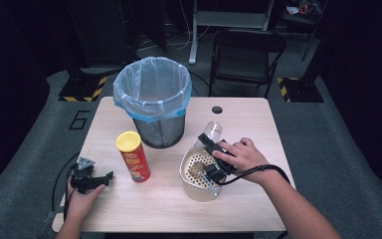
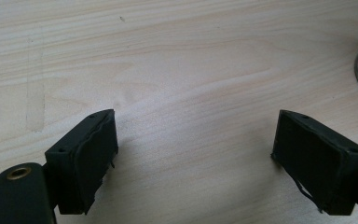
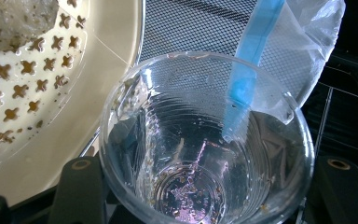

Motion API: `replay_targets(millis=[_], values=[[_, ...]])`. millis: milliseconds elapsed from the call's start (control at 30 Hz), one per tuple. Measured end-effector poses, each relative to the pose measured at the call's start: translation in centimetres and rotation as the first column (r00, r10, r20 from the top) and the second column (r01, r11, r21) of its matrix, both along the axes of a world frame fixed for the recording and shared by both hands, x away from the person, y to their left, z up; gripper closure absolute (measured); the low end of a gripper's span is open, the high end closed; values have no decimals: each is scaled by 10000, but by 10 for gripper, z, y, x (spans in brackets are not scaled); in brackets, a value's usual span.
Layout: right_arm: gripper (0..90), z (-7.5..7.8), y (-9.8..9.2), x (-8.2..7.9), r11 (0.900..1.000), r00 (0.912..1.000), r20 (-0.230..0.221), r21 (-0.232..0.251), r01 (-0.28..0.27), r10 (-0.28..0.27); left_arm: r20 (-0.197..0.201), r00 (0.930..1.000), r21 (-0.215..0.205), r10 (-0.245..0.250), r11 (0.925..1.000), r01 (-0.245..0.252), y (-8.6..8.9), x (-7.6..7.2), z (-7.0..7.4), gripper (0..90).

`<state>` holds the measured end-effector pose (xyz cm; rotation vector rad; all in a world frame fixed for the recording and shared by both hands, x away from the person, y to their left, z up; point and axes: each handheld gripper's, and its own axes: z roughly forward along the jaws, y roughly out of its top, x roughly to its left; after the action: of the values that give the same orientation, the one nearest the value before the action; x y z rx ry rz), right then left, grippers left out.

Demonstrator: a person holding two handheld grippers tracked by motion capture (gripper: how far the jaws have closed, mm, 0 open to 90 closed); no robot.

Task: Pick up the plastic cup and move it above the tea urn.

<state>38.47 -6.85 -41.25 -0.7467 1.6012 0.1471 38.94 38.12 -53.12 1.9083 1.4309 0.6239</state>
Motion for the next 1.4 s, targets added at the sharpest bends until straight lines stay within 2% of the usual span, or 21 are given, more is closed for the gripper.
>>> replay_targets(millis=[33, 67, 133, 200, 233, 300, 633, 667, 733, 800, 1067, 1100, 1233, 1267, 1300, 1333, 1367, 1400], values=[[371, 0, 0, 0, 10000, 10000, 17, -8, -9, 9, 45, 10000, -16, 17, 10000, -17, 0, 0, 0, 134], [371, 0, 0, 0, 10000, 10000, 51, -10, 12, -12, -128, 9999, 24, -56, 10000, 57, 0, 0, 1, 134], [371, 1, 1, -1, 9999, 9998, 191, -125, -69, 71, -15, 10000, -2, -6, 10000, 6, 0, 0, 0, 134], [371, 2, 2, -1, 9995, 9995, 278, -277, -166, 173, -118, 9999, 24, -54, 10000, 54, 0, 0, 1, 134], [372, 1, 1, -1, 9999, 9997, 209, -126, -117, 120, -44, 10000, 10, -17, 10000, 17, 0, 0, 0, 134], [372, 2, 2, -2, 9998, 9994, 326, -132, -123, 128, -109, 9999, 20, -47, 10000, 47, 0, 0, 1, 134], [372, 0, 3, -5, 9988, 9968, 755, -434, -243, 275, -108, 9999, 23, -48, 10000, 48, 0, 0, 1, 134], [371, 0, 3, -5, 9992, 9969, 759, -374, -162, 190, -6, 10000, 5, -6, 10000, 6, 0, 0, 0, 134], [372, -1, 3, -5, 9990, 9963, 842, -421, -154, 189, -134, 9999, 35, -66, 10000, 66, 1, 0, 1, 134], [372, -2, 3, -5, 9984, 9956, 899, -526, -216, 263, -18, 10000, 8, -5, 10000, 5, 0, 0, 0, 134], [371, -1, 3, -7, 9984, 9951, 965, -535, -165, 216, -108, 9999, 29, -53, 10000, 53, 0, 0, 1, 134], [371, -1, 3, -7, 9947, 9968, 782, -1025, -110, 191, -64, 10000, 10, -22, 10000, 22, 0, 0, 1, 134], [371, -2, 4, -7, 9918, 9965, 807, -1272, -102, 206, 44, 10000, -14, 12, 10000, -12, 0, 0, 0, 134], [371, -2, 4, -7, 9918, 9965, 807, -1272, -102, 206, -17, 10000, -1, 2, 10000, -2, 0, 0, 0, 134], [370, -2, 4, -6, 9954, 9929, 1140, -929, -235, 340, -117, 9999, 19, -48, 10000, 48, 0, 0, 1, 134], [370, -1, 4, -6, 9949, 9938, 1066, -983, -215, 320, -101, 9999, 21, -45, 10000, 45, 0, 0, 1, 134], [370, -1, 4, -7, 9959, 9921, 1204, -876, -235, 340, -22, 10000, 1, -1, 10000, 1, 0, 0, 0, 134], [370, -1, 4, -7, 9959, 9921, 1204, -876, -235, 340, -124, 9999, 31, -60, 10000, 61, 1, 0, 1, 134]])
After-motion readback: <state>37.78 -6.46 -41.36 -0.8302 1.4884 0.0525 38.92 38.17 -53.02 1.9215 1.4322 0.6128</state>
